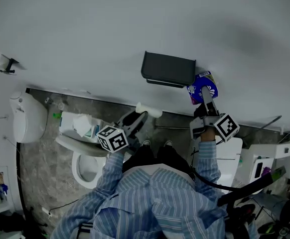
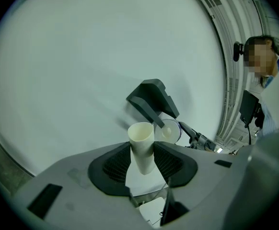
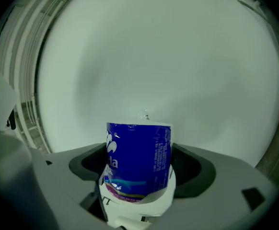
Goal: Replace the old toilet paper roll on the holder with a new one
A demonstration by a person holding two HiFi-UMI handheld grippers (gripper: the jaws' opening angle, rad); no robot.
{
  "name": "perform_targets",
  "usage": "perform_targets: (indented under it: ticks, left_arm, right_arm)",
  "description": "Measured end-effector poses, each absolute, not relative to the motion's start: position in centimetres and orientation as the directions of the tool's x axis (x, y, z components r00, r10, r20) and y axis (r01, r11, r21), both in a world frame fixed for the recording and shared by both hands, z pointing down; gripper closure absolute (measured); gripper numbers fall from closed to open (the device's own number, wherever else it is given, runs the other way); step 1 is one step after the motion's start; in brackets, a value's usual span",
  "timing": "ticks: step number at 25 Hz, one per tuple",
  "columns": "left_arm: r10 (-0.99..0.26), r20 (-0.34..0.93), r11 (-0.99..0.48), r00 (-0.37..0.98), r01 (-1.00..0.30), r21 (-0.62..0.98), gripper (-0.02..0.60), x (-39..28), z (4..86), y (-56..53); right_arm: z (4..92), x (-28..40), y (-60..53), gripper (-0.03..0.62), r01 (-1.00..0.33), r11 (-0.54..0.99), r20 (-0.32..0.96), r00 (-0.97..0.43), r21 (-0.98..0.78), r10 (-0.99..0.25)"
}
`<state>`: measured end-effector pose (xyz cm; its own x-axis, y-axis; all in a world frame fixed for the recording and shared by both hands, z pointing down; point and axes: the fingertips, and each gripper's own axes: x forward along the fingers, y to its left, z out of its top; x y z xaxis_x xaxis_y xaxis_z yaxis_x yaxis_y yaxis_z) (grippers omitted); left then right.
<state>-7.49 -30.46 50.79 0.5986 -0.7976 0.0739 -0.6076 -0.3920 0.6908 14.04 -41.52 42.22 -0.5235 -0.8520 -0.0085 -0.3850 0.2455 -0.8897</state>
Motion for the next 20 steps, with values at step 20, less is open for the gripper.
perform_targets:
  ticks: [20]
  left_arm:
    - [-0.783, 0.035, -0.43, 0.62, -0.582, 0.69, 0.43, -8.3, 50.2, -30.9]
  right_arm:
    - [44.5, 7.3, -40.3, 0.18, -0.163, 0.176, -0.041, -0.609, -0.971, -0.792]
